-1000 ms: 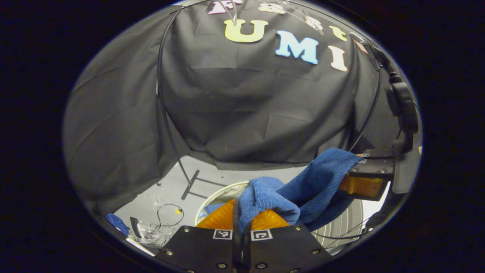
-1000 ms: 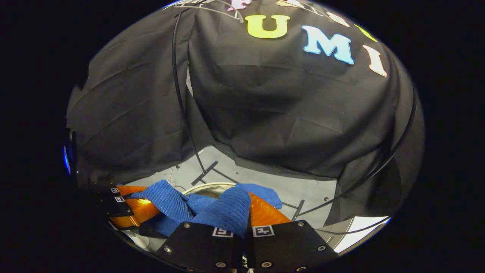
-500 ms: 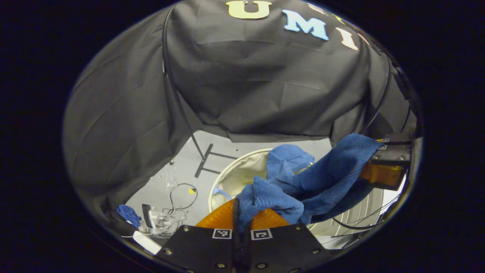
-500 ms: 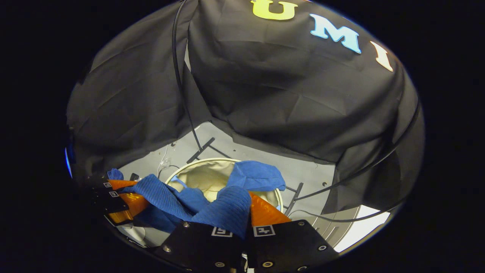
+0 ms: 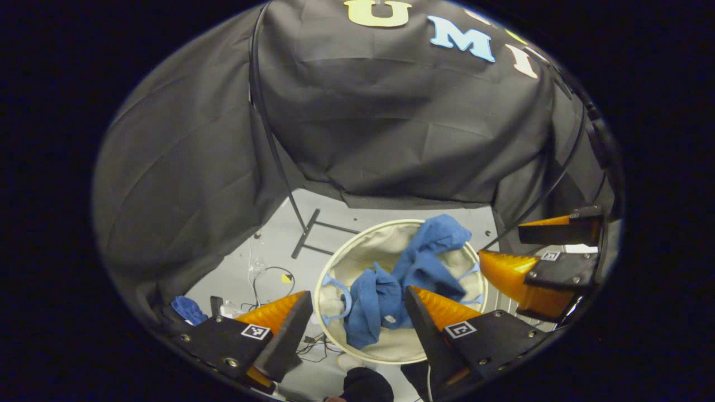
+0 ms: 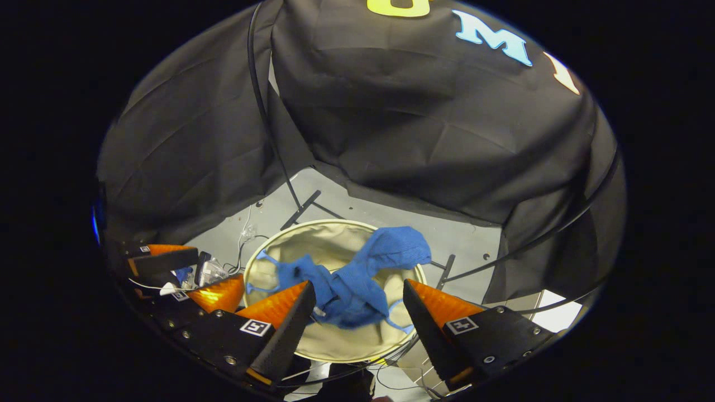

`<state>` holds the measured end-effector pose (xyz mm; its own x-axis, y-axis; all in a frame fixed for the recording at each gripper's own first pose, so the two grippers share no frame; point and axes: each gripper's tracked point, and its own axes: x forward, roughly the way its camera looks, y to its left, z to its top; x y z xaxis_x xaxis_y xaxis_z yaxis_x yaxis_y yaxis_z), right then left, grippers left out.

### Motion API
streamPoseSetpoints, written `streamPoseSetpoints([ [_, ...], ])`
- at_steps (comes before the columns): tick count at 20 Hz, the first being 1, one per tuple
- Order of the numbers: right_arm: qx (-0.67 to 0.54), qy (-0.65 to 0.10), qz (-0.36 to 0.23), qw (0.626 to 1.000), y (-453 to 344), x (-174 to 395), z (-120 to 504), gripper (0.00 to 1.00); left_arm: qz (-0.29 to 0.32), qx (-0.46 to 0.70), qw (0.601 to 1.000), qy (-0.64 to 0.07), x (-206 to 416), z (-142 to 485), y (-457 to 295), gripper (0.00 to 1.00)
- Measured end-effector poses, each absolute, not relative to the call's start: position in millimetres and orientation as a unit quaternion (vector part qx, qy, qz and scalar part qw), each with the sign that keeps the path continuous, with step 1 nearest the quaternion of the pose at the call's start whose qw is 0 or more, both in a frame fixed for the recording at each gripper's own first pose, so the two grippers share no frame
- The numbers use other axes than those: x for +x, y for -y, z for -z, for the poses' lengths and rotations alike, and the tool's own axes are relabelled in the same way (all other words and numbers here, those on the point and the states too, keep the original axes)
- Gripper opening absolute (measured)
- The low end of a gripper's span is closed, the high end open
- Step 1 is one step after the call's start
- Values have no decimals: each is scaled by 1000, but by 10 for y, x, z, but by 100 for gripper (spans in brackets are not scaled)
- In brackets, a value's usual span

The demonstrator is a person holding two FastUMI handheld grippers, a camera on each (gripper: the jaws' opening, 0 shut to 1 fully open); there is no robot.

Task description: Grasp the clothes on the hanger with both hands and then place them into the laundry hamper below.

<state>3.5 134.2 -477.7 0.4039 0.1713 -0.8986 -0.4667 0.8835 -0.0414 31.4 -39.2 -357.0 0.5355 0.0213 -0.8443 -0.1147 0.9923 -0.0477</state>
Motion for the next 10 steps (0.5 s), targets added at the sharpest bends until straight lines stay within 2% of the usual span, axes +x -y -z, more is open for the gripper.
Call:
streamPoseSetpoints([
  [10, -138, -498, -178, 837, -1353, 80, 4730, 98, -43, -43, 882, -468, 397, 3468, 330, 96],
])
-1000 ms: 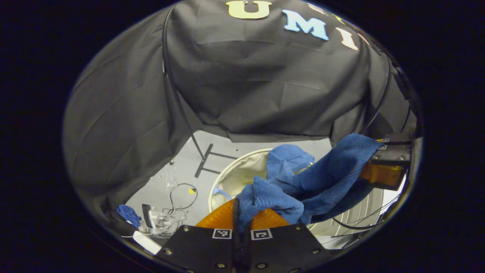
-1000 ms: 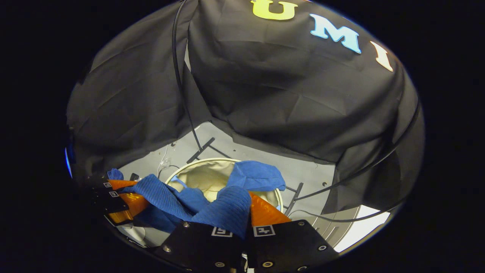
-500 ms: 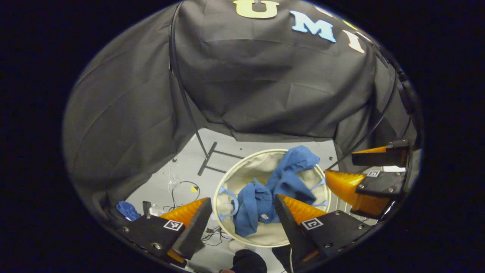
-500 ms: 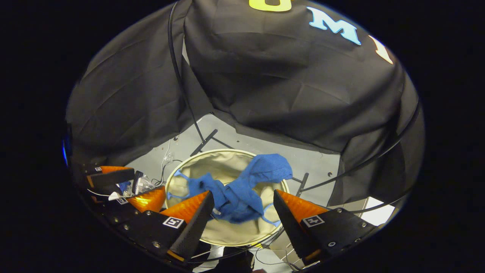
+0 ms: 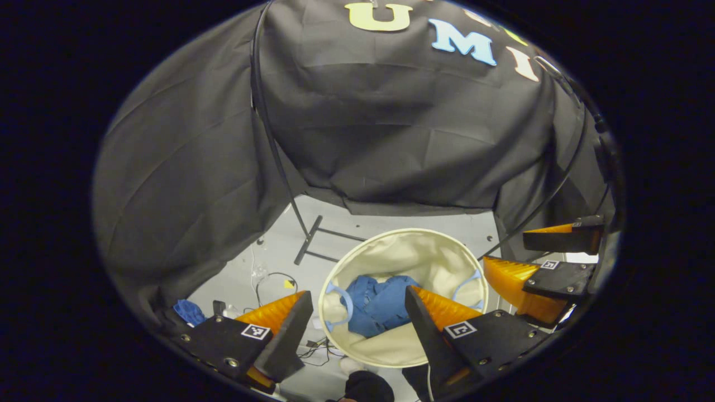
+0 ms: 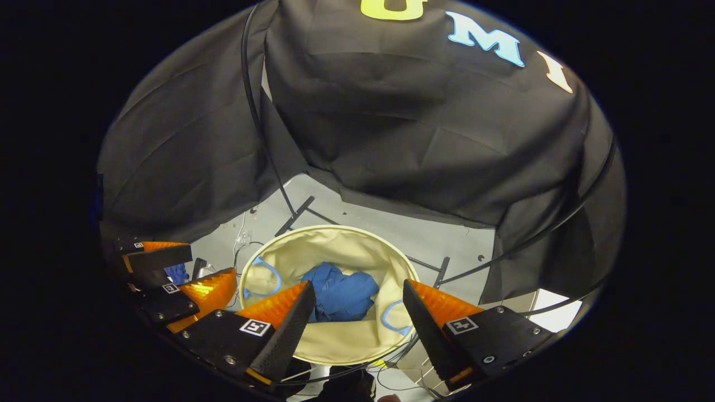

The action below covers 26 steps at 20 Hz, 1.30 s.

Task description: Grasp the clothes on the hanger with both hands and then place them into the laundry hamper below.

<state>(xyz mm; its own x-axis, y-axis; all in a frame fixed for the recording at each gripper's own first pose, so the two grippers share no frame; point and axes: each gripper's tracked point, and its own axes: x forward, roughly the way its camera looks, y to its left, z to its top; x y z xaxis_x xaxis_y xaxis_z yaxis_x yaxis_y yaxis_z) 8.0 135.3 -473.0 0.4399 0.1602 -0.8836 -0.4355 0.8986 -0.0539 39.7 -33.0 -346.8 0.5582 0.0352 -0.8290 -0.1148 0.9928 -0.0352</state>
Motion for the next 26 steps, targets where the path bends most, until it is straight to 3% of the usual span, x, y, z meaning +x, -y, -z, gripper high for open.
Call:
streamPoseSetpoints([
  [8, -122, -447, -146, 874, -1298, 139, 4265, 98, -24, -47, 909, -414, 624, 2967, 319, 96],
  [18, -70, -282, -90, 953, -1162, 178, 2637, 98, 25, -26, 972, -231, 934, 1142, 128, 96],
  [26, -57, -164, -56, 983, -519, -229, 1360, 96, 23, -31, 990, -133, 512, -183, 177, 96],
])
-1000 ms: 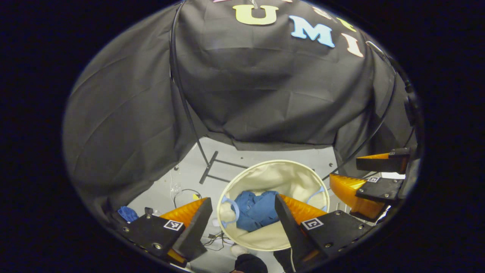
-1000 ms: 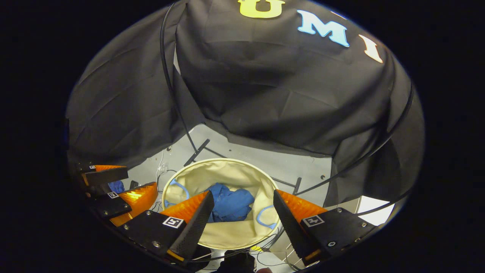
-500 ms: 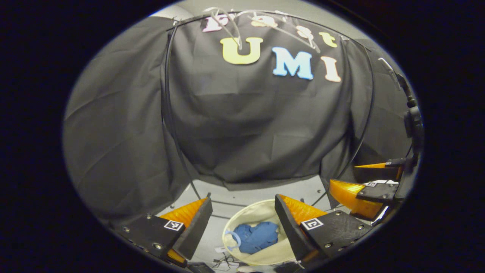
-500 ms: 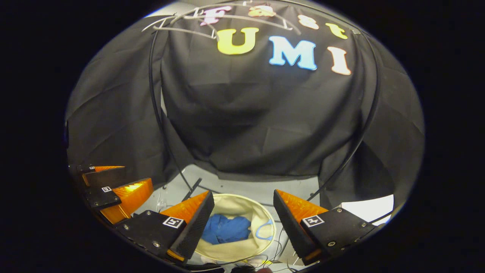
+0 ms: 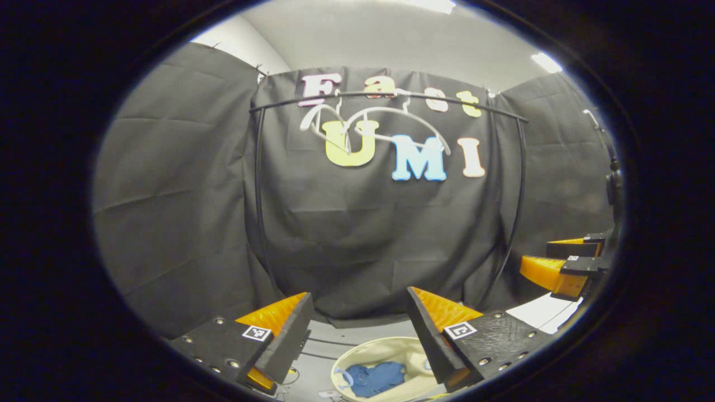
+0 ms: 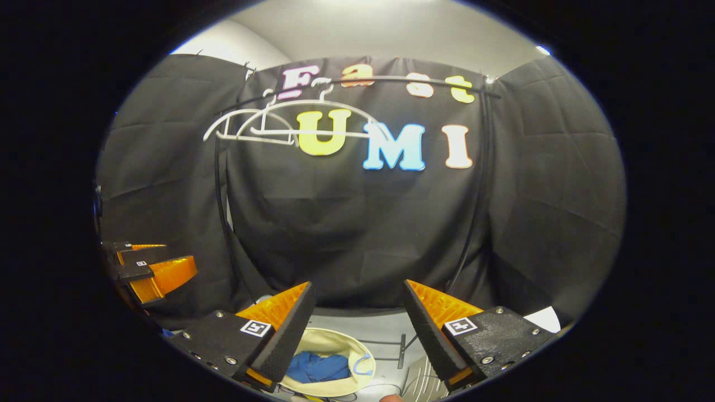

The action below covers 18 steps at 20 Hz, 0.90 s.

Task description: Grasp the clothes on the hanger with both hands and then place them into the laundry hamper below.

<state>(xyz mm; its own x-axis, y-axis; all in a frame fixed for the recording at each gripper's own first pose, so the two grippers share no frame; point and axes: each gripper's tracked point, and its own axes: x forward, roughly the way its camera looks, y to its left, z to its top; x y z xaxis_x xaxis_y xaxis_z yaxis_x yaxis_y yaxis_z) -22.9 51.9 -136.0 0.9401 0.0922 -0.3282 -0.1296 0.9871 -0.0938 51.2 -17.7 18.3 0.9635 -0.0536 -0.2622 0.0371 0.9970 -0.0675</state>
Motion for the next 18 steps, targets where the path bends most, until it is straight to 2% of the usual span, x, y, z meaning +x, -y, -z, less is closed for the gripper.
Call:
streamPoseSetpoints([
  [4, -57, -113, -45, 991, -264, -477, 942, 96, 23, -15, 996, -90, 199, -782, 275, 96],
  [9, -53, -59, -32, 996, -39, -779, 645, 95, 13, -8, 998, -58, -146, -1058, 327, 96],
  [18, -40, -69, -35, 996, 104, -1015, 740, 96, -6, 6, 999, -43, -495, -1294, 359, 96],
])
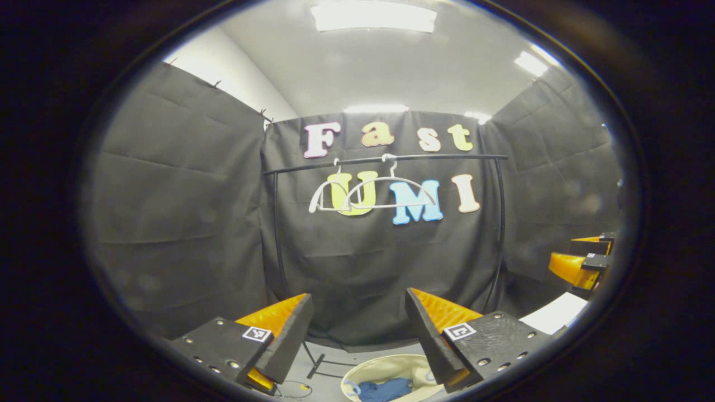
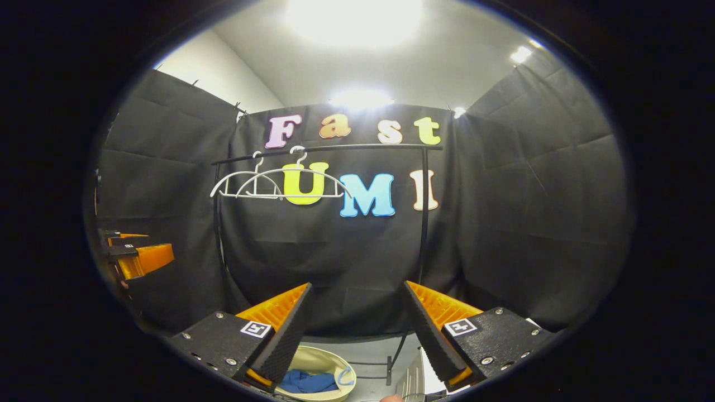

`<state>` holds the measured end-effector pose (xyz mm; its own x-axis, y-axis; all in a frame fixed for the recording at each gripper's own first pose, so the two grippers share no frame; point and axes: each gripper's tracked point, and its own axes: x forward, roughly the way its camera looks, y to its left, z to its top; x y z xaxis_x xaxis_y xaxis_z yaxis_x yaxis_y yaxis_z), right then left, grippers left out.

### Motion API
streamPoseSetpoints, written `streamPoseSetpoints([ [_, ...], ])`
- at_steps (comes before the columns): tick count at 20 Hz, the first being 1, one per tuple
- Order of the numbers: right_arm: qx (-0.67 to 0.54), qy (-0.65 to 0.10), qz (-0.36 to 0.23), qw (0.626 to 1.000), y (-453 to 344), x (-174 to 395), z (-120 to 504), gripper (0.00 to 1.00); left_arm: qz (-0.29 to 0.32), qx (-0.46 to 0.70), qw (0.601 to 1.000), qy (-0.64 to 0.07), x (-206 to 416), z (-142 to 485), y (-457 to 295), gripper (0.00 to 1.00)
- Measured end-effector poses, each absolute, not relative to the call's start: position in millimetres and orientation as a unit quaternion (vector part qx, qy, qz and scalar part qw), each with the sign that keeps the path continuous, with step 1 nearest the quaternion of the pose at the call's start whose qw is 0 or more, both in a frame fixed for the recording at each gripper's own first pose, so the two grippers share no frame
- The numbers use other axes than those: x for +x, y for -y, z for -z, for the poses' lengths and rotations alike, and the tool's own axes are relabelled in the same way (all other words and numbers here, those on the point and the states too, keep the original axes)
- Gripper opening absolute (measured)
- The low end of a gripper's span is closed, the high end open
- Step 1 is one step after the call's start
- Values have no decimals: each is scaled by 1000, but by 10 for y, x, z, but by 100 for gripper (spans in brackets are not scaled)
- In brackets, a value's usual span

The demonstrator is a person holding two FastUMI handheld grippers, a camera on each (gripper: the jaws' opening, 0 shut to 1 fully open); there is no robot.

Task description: Grasp the clothes on the hanger with both hands and then place them into the laundry hamper below.

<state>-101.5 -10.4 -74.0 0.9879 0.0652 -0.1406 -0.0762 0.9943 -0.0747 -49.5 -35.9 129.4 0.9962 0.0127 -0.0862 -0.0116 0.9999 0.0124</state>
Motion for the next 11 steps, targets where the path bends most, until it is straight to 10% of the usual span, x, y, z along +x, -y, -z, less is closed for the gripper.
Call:
streamPoseSetpoints([
  [11, -36, -66, -31, 997, 161, -1060, 716, 96, -7, 7, 999, -39, -542, -1341, 347, 96],
])
